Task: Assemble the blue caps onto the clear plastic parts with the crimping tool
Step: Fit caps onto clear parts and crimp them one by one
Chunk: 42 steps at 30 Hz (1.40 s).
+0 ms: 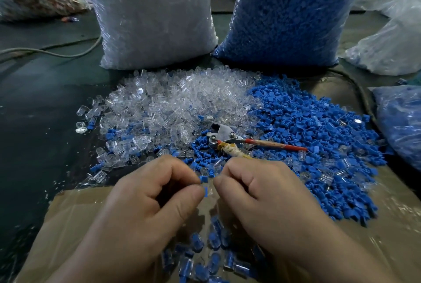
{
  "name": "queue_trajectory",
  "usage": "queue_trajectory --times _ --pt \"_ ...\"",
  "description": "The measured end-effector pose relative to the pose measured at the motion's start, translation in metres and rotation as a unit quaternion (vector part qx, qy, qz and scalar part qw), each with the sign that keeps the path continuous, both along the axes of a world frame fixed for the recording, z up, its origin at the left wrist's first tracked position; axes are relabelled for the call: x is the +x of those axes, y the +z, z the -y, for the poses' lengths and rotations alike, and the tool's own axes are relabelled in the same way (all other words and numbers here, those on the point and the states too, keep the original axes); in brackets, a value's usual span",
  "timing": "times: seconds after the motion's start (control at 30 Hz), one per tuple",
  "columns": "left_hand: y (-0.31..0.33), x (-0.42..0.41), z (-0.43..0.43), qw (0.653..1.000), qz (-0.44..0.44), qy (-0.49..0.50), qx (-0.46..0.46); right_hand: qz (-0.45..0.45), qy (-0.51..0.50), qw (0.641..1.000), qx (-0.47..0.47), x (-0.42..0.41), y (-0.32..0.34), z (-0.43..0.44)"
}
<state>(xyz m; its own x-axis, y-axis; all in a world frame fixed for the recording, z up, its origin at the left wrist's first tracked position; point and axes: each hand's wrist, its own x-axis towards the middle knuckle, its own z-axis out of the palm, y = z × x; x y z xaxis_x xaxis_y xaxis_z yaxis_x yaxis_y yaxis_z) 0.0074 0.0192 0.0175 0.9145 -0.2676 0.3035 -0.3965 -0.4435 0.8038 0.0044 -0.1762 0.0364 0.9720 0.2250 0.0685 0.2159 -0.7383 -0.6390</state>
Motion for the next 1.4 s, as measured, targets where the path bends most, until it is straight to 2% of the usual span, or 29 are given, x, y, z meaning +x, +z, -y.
queue_trajectory --times 0.13,0.23,0.33,0.4,0.5,0.8,1.17,1.4 --pt "-0.003 0.002 0.001 0.984 0.011 -0.049 0.173 0.058 0.004 0.986 -0.157 0.0 -0.005 0.002" --pt "-0.005 0.002 0.003 0.981 0.019 -0.062 0.184 0.065 0.01 0.975 -0.213 0.002 -0.01 -0.001" --pt "-0.009 0.006 0.0 0.98 0.034 0.062 0.184 0.064 0.021 0.968 -0.242 0.007 -0.01 -0.005" --pt "-0.012 0.012 0.0 0.96 0.02 0.143 0.242 0.064 0.032 0.964 -0.255 0.012 -0.012 -0.006" --pt "-0.016 0.015 0.006 0.938 0.017 0.146 0.314 0.061 0.056 0.963 -0.257 0.015 -0.015 -0.008" --pt "-0.013 0.014 0.006 0.972 -0.041 0.086 0.215 0.064 0.063 0.973 -0.214 0.018 -0.019 -0.008" --pt "-0.012 0.011 0.003 0.971 -0.078 0.065 0.216 0.066 0.039 0.979 -0.191 0.015 -0.018 -0.007" --pt "-0.015 0.015 0.008 0.962 -0.029 0.084 0.257 0.073 0.074 0.976 -0.192 0.013 -0.016 -0.009"
